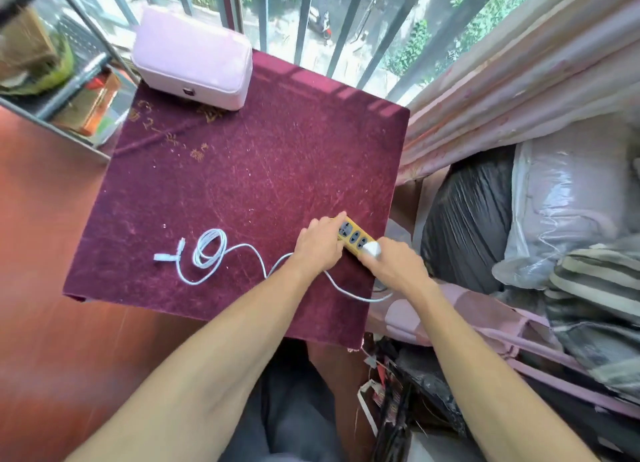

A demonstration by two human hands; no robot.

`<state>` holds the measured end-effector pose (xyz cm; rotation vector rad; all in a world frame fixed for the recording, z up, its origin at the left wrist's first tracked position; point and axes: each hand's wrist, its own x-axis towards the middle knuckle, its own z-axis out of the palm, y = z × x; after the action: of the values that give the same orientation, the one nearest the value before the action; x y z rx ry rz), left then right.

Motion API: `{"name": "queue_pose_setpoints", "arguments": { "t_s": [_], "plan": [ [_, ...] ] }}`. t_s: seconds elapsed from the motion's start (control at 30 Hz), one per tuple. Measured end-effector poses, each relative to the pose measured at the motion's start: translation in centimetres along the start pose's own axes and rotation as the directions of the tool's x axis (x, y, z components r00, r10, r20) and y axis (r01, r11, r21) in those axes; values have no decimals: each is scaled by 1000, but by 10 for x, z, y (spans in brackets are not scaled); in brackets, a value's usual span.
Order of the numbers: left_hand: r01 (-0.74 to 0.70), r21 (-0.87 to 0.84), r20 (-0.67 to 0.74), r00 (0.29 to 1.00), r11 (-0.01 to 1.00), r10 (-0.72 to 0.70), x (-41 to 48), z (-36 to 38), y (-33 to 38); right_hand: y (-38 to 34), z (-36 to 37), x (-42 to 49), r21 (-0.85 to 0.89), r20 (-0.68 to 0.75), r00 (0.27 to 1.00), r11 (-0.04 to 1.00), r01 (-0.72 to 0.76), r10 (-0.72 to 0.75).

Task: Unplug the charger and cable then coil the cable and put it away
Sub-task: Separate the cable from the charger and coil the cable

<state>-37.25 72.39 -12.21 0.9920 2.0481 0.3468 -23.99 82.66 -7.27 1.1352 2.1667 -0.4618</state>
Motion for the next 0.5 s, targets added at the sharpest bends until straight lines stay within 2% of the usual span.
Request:
{"name": "queue_pose_setpoints", "arguments": {
  "t_s": [0.03, 0.1, 0.13, 0.2, 0.27, 0.33, 0.43, 0.5],
  "plan": [
    [58, -169, 23, 998, 984, -55, -19, -10, 1, 2, -4, -18, 191, 1, 999, 981, -33, 34],
    [167, -437, 91, 986, 884, -141, -62, -29, 3, 3, -11, -57, 545, -26, 996, 836, -59, 88],
    [185, -507, 102, 983, 842, -154, -83, -39, 4, 0, -15, -77, 677, -35, 993, 734, -57, 110],
    [169, -591, 91, 985, 789, -144, -122, -56, 8, -8, -24, -113, 834, -44, 991, 551, -34, 128],
    [143, -668, 80, 990, 731, -120, -156, -70, 15, -16, -28, -144, 901, -77, 988, 433, 13, 130],
    [138, -740, 83, 990, 658, -115, -186, -83, 27, -25, -32, -172, 915, -143, 984, 393, 91, 106],
    [160, -828, 137, 987, 537, -82, -220, -100, 48, -41, -42, -213, 881, -259, 965, 422, 216, 47],
    [144, -846, 146, 989, 513, -37, -238, -111, 58, -51, -47, -234, 821, -341, 940, 481, 308, -20]
  ]
}}
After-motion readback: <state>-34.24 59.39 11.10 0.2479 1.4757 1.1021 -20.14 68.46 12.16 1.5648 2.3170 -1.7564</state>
